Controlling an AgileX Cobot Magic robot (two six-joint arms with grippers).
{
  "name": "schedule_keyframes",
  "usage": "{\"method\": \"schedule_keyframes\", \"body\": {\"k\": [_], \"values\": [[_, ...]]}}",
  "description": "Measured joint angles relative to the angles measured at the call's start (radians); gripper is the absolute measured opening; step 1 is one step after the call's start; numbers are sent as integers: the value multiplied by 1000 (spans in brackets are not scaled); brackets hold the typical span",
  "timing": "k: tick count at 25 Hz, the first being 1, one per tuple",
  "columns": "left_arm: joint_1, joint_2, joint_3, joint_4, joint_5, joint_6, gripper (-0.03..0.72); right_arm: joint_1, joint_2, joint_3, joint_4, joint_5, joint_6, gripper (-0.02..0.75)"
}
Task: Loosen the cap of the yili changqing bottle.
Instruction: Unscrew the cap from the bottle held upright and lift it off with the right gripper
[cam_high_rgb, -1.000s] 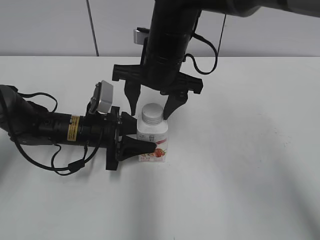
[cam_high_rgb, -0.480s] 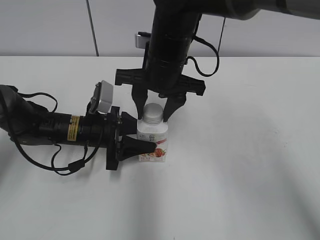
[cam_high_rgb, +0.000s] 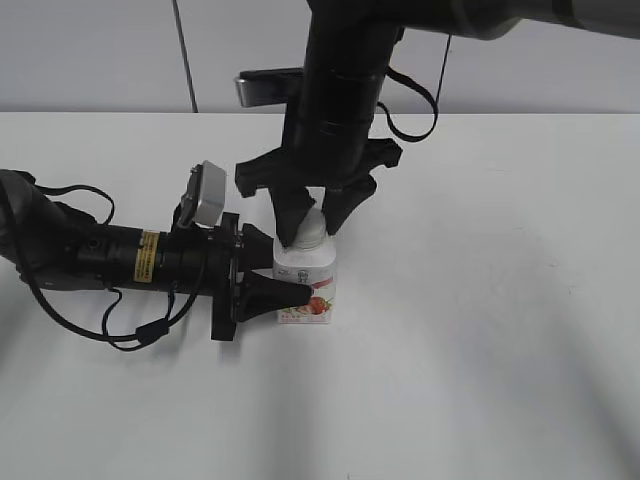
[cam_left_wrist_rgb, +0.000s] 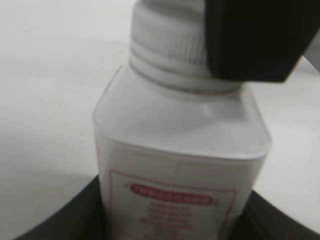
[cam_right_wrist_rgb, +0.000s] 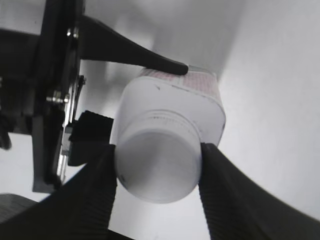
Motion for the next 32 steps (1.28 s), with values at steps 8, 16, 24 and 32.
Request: {"method": "schedule_keyframes", "body": {"k": [8,16,24,32], "values": [[0,0,0,7,0,0,377,0,0,0,-10,0,-672,398],[0,0,-1,14,0,4,377,0,0,0,-13,-1,-1107,398],[0,0,-1,26,-4,6,377,0,0,-13,-13,5,-1386,397],[0,0,-2,29,-4,-3,376,0,1,-41,-1,6,-1401,396]]}}
